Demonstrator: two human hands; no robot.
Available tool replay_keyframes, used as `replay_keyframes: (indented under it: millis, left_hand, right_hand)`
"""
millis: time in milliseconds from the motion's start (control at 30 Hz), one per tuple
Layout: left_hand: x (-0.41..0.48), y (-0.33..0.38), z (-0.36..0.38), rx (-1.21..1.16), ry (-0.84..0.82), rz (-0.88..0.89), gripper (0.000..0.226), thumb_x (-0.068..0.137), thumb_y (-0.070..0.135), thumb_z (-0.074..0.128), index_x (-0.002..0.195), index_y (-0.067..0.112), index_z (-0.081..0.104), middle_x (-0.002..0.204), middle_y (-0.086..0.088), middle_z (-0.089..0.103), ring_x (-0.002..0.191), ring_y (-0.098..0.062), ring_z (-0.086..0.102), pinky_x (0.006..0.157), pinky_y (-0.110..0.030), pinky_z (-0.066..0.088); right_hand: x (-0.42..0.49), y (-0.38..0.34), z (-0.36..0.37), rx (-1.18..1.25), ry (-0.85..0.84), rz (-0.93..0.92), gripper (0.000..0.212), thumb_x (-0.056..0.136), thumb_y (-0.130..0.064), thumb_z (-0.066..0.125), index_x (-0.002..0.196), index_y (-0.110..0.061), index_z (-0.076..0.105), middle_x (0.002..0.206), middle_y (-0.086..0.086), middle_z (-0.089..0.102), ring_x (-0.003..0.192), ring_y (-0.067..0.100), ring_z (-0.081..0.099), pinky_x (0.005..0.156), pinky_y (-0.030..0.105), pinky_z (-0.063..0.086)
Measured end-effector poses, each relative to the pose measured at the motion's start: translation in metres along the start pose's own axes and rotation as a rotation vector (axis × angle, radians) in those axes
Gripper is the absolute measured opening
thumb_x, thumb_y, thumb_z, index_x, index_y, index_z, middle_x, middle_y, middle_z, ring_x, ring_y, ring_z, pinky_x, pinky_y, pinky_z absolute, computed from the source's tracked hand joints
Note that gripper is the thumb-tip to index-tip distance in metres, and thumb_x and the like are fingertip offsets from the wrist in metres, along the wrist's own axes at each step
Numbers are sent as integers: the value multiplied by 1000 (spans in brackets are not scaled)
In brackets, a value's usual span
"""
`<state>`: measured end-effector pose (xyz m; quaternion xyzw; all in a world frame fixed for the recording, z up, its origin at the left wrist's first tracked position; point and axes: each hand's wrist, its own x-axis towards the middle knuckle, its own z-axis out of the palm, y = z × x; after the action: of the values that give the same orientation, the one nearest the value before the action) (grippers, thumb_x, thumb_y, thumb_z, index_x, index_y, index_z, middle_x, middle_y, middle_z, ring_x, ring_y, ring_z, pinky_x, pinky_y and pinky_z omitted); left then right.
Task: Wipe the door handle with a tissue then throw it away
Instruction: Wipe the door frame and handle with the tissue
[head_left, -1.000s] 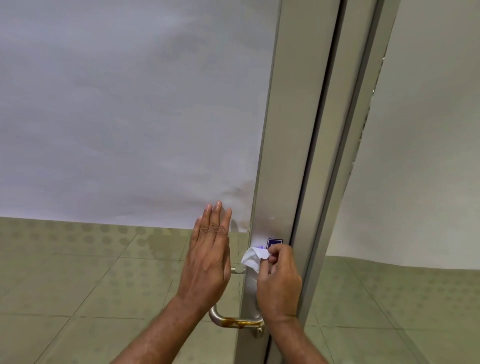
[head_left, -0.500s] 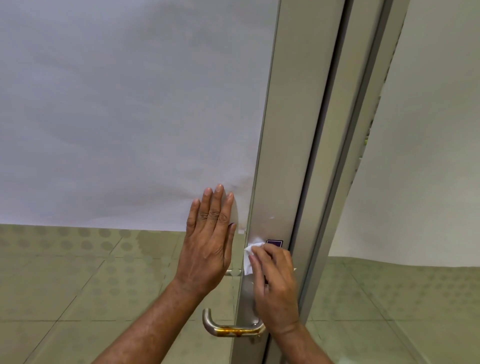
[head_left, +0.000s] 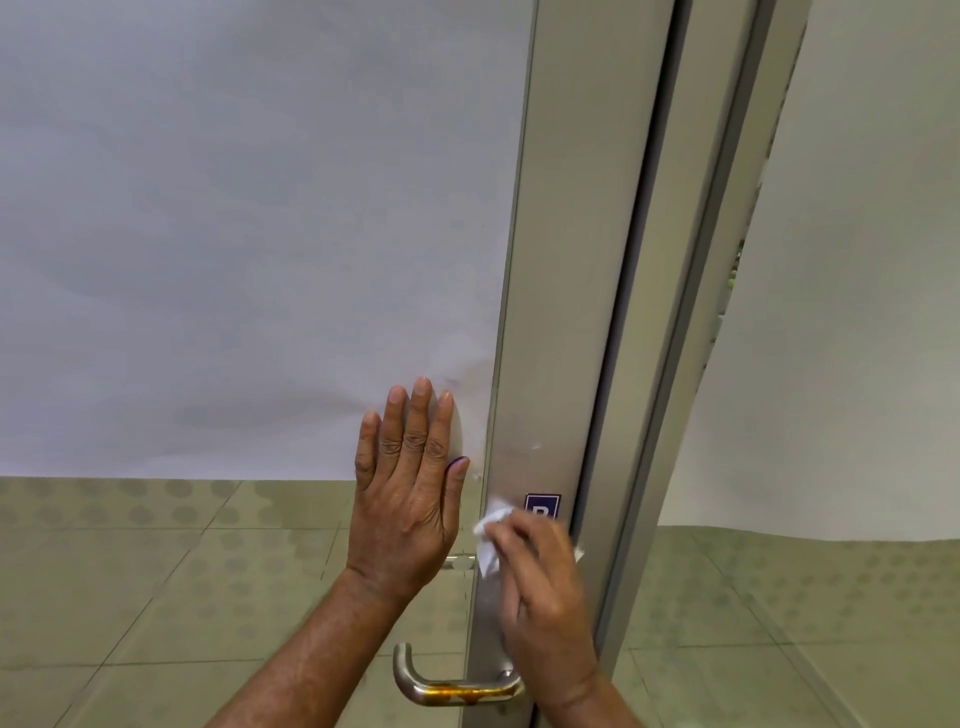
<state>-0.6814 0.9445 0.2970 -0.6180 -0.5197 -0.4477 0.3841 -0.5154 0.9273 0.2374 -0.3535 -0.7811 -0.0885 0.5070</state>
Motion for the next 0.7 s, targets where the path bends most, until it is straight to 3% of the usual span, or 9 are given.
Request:
replay_keyframes:
  millis: [67,100,233,300,367,500,600,700]
  left_hand:
    - [1,0,1,1,10,9,58,112,34,24,164,13,9,175,-4,0,162,-24,2,132,-42,-2]
    - [2,0,2,4,16,11,58,112,34,24,164,13,10,175,-4,0,162,-24,2,132,-42,-2]
    - [6,-3,3,22,33,14,57,113,34,24,164,13,9,175,-3,-2,162,-24,1,132,-43,-1]
    - [4,-4,4,29,31,10,57,113,35,24,164,13,10,174,-3,-3,162,-24,0,132,-43,-1]
    - [3,-4,5,35,29,7,57,113,35,23,164,13,9,174,-3,-4,162,-23,-1,132,-42,-2]
    - [7,-3,5,39,36,19,58,113,36,22,164,14,6,174,-2,-8,161,-22,-4,131,-41,-4]
    - [5,-4,5,51,40,8,59,112,36,25,164,14,7,174,-2,-9,161,-22,-4,131,-42,-3]
    - [1,-5,6,54,43,4,59,112,36,26,164,14,8,174,-2,-8,161,-22,-3,131,-43,-2]
  right_hand:
    - [-24,6,2,-86,-129,-43,34,81,-12,78,115,-11,73,114,2,67,114,14,55,90,39,60]
    - [-30,9,3,-76,-163,-49,38,76,-12,82,113,-13,73,112,0,67,112,13,54,87,40,61]
    - [14,-8,-4,127,69,121,27,95,-14,52,118,-19,67,118,-8,55,110,6,55,97,19,51]
    - [32,-15,-4,107,153,150,28,97,-12,50,121,-20,63,120,-9,53,113,2,50,100,11,43]
    - [20,-14,-1,90,89,103,28,98,-15,48,120,-17,65,120,-7,54,113,3,51,101,15,45]
    - [-22,-2,-3,20,-77,58,23,92,-13,56,109,-11,72,112,0,61,105,14,58,89,37,60]
    - [5,-5,-6,73,36,119,26,90,4,60,109,-12,69,112,-3,57,105,13,57,88,29,56]
    - [40,-14,-6,109,209,148,27,95,-1,52,116,-14,64,116,-4,55,109,9,52,94,20,49]
